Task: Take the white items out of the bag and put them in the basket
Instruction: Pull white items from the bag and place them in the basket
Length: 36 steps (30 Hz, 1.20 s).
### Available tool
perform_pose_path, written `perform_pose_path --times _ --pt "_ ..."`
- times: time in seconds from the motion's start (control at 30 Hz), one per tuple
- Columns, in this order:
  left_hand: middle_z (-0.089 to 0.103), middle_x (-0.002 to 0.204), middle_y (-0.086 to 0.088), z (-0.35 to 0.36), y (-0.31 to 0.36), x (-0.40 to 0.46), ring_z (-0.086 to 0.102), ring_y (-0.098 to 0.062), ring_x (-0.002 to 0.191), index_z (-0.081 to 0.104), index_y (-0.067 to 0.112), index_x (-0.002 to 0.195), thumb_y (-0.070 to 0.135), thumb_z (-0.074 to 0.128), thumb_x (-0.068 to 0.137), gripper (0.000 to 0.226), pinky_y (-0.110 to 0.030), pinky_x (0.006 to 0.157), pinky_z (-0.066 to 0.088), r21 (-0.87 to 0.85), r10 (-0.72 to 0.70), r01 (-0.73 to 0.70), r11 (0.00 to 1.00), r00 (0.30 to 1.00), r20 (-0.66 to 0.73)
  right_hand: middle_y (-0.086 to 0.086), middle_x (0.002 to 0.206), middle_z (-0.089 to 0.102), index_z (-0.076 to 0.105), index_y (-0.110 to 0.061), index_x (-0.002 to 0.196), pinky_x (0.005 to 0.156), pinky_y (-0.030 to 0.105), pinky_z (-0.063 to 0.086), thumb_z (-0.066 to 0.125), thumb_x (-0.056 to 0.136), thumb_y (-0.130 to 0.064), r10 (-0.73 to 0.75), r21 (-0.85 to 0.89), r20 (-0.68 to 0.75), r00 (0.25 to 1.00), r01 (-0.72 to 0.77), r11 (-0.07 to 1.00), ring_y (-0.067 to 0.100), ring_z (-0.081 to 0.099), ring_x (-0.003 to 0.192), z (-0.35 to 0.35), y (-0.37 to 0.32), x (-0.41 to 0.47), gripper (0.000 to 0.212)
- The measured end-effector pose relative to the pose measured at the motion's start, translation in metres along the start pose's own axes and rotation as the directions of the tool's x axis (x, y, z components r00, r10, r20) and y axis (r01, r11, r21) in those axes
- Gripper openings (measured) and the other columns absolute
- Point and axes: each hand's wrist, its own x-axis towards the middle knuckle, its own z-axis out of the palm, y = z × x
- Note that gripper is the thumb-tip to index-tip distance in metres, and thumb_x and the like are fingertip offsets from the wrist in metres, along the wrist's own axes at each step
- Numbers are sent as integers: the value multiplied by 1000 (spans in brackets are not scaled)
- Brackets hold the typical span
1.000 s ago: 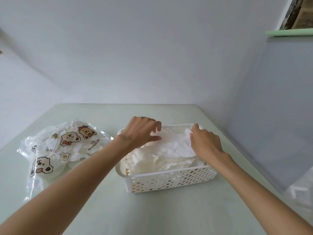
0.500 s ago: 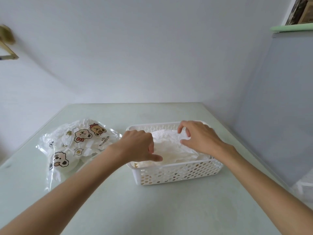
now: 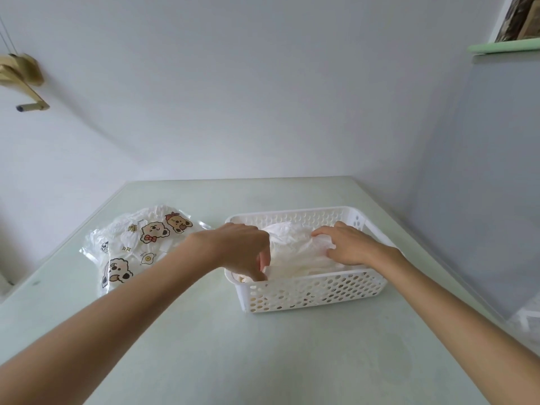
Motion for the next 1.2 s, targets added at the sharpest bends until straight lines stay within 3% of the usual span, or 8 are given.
perform_pose_path --times 0.13,0.23,0.37,0.47,0.57,0.93,1.07,1.2 --pt "71 105 10 -28 -12 -7 67 -3 89 70 25 111 47 59 90 32 -18 68 51 -295 5 52 954 982 189 0 117 42 41 -37 139 76 26 42 55 92 -17 -47 38 12 999 47 998 13 48 90 -11 4 -4 53" --pt "72 104 7 -49 -31 -15 70 -4 83 68 21 111 31 54 96 23 -18 63 54 -446 -71 83 891 997 44 -4 109 49 54 -34 127 87 28 44 63 88 -16 -105 151 -113 988 122 981 12 47 91 -23 13 -12 44" --pt "49 142 8 -28 -22 17 52 -13 125 49 29 136 44 48 97 42 -32 105 40 -226 -107 64 972 977 -185 -3 97 56 65 -30 102 76 24 45 63 84 -3 -85 395 -310 947 210 894 10 52 75 -31 -4 -13 33" --pt "-5 161 7 8 -3 47 2 -14 148 1 23 154 58 42 94 81 -38 120 7 -157 25 -18 987 999 45 3 108 50 56 -25 123 75 27 46 62 83 -2 -119 294 -100 988 144 945 13 52 80 -19 -22 -4 47" --pt "-22 159 3 29 -6 60 -14 -12 147 -20 16 150 64 38 92 96 -32 118 -3 -64 -7 16 998 990 138 8 137 31 30 -32 144 93 33 45 65 85 -15 0 56 172 985 -9 998 25 49 116 -9 -15 3 71" --pt "-28 157 3 51 -2 70 -21 -11 145 -26 15 148 61 32 95 91 -36 120 -4 -43 -57 70 997 964 260 8 152 13 16 -36 150 106 41 38 71 83 -26 163 -159 340 926 -114 981 34 35 134 -2 4 19 87" --pt "-19 159 9 31 -4 62 -13 -11 147 -18 20 151 76 38 83 105 -42 121 0 -114 -91 119 986 969 229 5 146 33 29 -29 147 90 27 47 69 86 -19 90 8 341 936 -99 995 23 54 116 -22 7 11 74" --pt "-13 160 7 16 -14 44 -11 -14 148 -15 18 151 75 52 77 115 -41 121 3 -198 -40 46 979 999 37 0 145 41 48 -27 137 73 19 39 58 86 -1 46 -3 117 992 -46 999 19 49 120 -33 17 -7 59"
